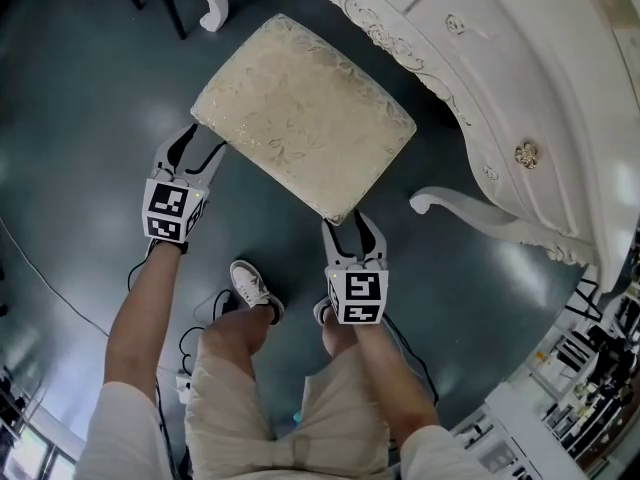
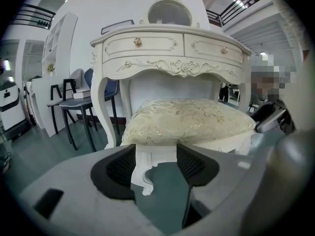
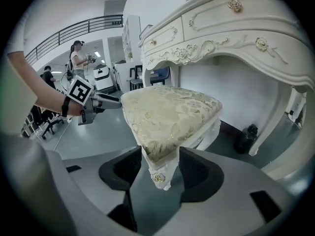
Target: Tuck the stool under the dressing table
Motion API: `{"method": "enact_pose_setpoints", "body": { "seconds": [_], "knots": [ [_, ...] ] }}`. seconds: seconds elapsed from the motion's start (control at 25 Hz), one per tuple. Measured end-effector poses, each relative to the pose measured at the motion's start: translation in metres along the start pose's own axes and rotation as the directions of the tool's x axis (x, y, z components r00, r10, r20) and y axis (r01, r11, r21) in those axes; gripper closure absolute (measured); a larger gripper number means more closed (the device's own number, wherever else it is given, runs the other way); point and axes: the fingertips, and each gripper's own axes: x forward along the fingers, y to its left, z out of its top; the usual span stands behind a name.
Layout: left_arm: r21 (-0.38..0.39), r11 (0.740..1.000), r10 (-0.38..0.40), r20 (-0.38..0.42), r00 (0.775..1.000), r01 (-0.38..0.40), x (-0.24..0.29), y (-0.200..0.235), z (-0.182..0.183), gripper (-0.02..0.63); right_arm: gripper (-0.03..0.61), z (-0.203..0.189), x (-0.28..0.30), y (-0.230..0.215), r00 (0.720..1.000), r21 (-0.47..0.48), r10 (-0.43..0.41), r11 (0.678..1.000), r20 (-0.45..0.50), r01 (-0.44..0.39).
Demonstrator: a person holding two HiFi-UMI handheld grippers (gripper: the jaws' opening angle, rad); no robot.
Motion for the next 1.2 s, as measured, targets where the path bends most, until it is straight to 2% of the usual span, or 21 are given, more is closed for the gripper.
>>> {"method": "enact_pose_setpoints", "body": {
  "seconds": [0.32, 0.72, 1.2],
  "knots": [
    [0.018, 0.999, -0.027, 0.002, 1.000, 0.027, 0.007, 0.000, 0.001, 0.345, 0.347, 0.005, 0.005, 0.000, 0.999, 0.012, -0.034, 0.999, -0.012, 0.034],
    [0.041, 0.999, -0.025, 0.004, 1.000, 0.024, 0.009, -0.002, 0.008, 0.394, 0.347, 0.009, 0.004, 0.002, 0.999, 0.015, -0.035, 0.999, -0.010, 0.035],
    [0.056, 0.997, -0.045, 0.006, 0.999, 0.045, 0.030, 0.000, 0.019, 0.367, 0.344, 0.019, 0.015, -0.022, 0.999, 0.012, -0.051, 0.999, -0.004, 0.051]
  ]
}}
